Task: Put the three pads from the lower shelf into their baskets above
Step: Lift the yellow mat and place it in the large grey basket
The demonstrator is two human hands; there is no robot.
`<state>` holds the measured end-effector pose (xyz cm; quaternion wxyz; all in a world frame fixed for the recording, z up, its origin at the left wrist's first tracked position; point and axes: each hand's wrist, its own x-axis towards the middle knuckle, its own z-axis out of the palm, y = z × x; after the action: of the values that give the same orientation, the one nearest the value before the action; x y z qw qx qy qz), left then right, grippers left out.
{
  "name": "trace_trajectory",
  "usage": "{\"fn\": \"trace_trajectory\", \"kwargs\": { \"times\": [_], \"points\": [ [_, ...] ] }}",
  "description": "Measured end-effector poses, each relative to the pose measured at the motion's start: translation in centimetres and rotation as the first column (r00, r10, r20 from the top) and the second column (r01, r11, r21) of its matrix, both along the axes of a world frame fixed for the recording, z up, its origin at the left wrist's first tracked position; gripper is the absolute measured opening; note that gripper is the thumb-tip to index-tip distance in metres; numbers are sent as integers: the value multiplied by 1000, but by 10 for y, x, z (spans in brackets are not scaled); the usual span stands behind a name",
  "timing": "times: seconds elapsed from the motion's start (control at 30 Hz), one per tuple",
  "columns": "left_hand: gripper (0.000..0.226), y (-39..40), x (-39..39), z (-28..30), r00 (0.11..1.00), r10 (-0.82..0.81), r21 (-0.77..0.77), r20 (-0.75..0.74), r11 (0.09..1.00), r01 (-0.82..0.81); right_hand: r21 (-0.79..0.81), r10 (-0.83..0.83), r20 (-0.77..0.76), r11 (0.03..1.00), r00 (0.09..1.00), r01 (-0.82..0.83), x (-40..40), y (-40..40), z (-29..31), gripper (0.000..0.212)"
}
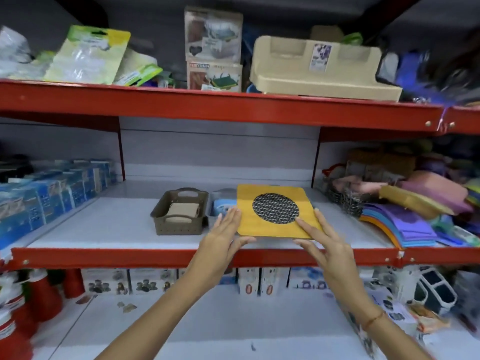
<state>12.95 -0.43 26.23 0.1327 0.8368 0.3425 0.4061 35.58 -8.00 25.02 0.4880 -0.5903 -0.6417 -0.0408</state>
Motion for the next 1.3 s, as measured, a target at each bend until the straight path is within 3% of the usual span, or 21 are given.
{"fn": "trace_trajectory", "kwargs": {
  "times": [0.2, 0.3, 0.43, 0.6, 0.7, 0.8, 0.9, 0.97, 1.1, 1.17, 1.3],
  "points": [
    [58, 66, 68, 37, 960, 87, 169, -267, 985, -42, -30, 63, 6, 998, 998, -63, 77, 58, 37, 38],
    [50, 92, 95, 48, 910, -2, 106, -414, 993, 50, -112, 125, 59, 987, 990, -117, 106, 87, 48, 38],
    [42, 112, 116, 48, 901, -117, -54, -418, 993, 104, -228, 149, 72, 965, 986, -129, 134, 120, 47, 32],
    [49, 136, 127, 42, 864, -26, 28, -503, 999, 46, -307, 144, 78, 945, 986, -114, 148, 150, 43, 35],
    [47, 141, 119, 42, 870, -33, 26, -491, 998, 53, -326, 125, 178, 944, 976, -61, 145, 156, 45, 37],
    [40, 148, 114, 45, 887, -42, -3, -460, 999, 46, -321, 131, 398, 947, 908, 4, 144, 164, 47, 41],
    [32, 158, 111, 40, 860, -80, -16, -503, 996, 83, -379, 252, 466, 923, 848, -65, 144, 173, 47, 43],
    [28, 161, 109, 37, 786, -69, 115, -614, 978, 175, -453, 325, 480, 887, 815, -88, 144, 178, 45, 43],
    [32, 166, 120, 35, 738, -77, -2, -670, 995, 102, -552, 375, 576, 834, 726, 8, 141, 192, 45, 48],
    [27, 167, 132, 33, 732, -55, -135, -680, 990, -51, -564, 378, 611, 824, 696, 48, 140, 196, 45, 50],
    [18, 167, 141, 34, 687, -10, -122, -727, 986, -114, -555, 364, 677, 823, 640, 119, 138, 197, 39, 48]
  ]
}}
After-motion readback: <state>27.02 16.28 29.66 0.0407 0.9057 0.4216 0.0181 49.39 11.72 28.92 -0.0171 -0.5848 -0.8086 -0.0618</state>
